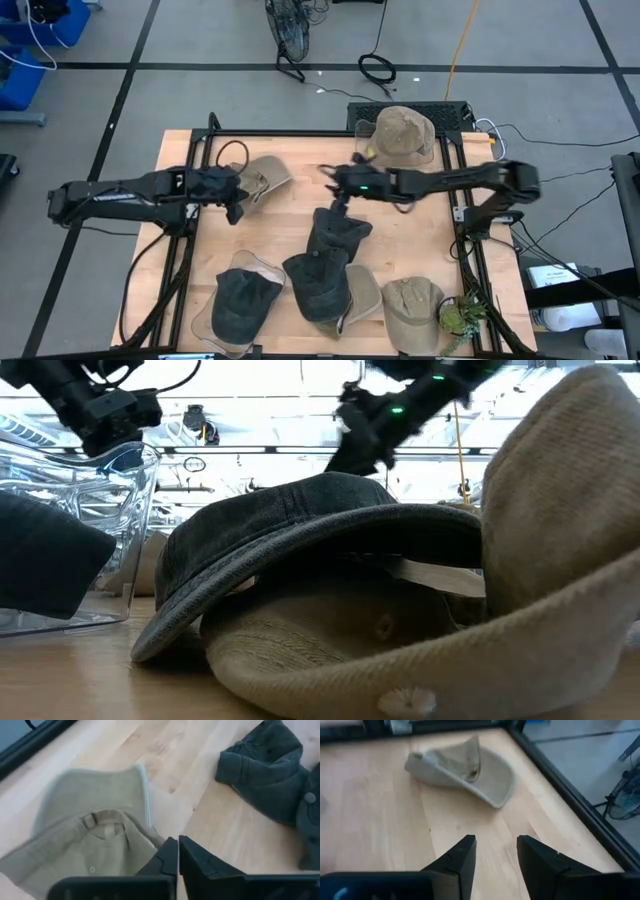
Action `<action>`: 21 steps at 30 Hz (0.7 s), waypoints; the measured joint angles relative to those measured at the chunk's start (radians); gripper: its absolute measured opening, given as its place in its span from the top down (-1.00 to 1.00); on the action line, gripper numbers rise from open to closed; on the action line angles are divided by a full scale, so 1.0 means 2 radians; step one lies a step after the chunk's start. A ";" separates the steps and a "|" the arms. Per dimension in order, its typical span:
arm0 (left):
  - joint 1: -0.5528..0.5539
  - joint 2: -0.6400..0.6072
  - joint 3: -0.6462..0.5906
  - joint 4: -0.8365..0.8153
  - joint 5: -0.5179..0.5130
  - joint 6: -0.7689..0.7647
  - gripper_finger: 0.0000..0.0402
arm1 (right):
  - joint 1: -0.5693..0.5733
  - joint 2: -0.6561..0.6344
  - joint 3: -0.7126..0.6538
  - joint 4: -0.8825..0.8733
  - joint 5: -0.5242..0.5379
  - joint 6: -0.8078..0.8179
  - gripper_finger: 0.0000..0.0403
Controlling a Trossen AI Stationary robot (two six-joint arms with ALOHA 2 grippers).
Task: Pick & Place hat
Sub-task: Put the brown cap into the top transparent bin
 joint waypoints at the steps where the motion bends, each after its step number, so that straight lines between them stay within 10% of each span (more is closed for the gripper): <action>1: -0.001 0.008 0.006 0.001 -0.002 0.004 0.83 | 0.000 -0.020 -0.026 0.026 0.001 0.008 0.38; 21: 0.010 0.136 0.023 -0.026 0.009 0.018 -0.92 | 0.014 -0.103 -0.107 0.066 0.076 0.028 0.53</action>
